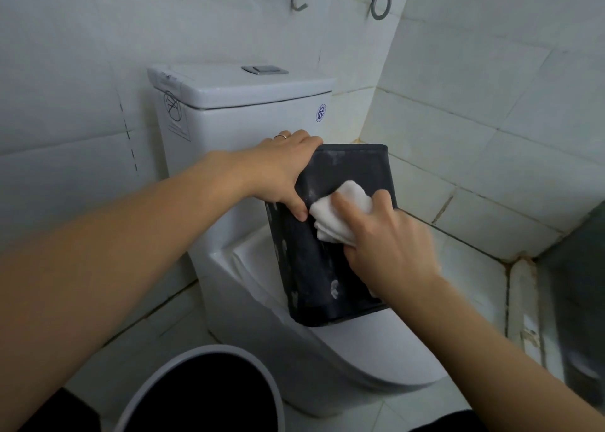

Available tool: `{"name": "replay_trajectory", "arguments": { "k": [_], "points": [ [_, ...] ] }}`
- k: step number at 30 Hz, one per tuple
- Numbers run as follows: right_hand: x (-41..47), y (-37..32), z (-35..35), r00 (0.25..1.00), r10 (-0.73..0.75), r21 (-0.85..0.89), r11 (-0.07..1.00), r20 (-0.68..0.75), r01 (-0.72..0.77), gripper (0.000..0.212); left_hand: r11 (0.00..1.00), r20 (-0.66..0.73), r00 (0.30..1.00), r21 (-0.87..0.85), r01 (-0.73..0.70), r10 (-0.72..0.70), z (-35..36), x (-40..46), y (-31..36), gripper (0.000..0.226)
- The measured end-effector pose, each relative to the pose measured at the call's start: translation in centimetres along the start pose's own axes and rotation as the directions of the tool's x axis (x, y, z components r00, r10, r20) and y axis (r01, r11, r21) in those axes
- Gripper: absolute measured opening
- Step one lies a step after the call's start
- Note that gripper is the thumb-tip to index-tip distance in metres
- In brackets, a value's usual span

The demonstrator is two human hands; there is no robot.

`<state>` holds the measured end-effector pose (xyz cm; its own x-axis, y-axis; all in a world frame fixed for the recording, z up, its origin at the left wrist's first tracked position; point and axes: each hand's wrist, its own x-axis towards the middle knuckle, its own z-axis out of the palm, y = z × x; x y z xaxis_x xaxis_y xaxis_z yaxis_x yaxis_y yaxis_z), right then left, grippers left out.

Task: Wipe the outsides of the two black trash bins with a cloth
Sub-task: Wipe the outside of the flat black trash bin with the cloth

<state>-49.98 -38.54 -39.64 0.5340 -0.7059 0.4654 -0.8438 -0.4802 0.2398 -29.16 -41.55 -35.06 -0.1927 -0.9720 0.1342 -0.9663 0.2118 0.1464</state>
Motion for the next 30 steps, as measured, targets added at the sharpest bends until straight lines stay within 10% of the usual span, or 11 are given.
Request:
{"name": "replay_trajectory", "arguments": {
  "k": [30],
  "points": [
    [2.8,-0.7,-0.1,0.997,0.052,-0.038,0.998,-0.055,-0.054,0.041,1.0,-0.008,1.0,0.015,0.006,-0.006,0.1,-0.2,0.1,0.121]
  ]
}}
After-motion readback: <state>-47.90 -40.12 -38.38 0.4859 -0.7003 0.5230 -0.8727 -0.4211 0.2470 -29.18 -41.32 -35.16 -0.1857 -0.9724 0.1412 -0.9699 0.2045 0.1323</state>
